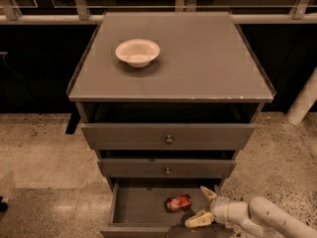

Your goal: Pick coke can from bottom drawer and place on counter

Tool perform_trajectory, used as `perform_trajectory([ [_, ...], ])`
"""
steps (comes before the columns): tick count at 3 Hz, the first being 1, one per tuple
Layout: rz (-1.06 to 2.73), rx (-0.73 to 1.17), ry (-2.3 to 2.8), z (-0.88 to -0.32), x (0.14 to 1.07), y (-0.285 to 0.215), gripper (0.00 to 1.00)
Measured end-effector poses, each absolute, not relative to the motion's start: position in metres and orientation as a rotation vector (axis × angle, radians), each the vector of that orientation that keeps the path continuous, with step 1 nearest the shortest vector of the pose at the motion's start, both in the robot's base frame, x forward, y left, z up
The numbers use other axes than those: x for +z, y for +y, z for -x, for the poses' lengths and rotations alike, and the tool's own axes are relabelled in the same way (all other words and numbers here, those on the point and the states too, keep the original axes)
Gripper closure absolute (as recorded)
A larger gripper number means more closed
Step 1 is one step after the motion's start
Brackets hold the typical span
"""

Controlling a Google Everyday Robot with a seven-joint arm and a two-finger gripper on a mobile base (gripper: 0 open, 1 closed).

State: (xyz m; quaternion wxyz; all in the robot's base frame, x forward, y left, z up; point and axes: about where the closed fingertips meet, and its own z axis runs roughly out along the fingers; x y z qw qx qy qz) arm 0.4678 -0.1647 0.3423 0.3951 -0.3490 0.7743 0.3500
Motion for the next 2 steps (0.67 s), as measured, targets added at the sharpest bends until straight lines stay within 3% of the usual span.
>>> perform_trajectory([
  [2,0.928,0.973,1.851,-0.494,0.289,-0.131,0.00],
])
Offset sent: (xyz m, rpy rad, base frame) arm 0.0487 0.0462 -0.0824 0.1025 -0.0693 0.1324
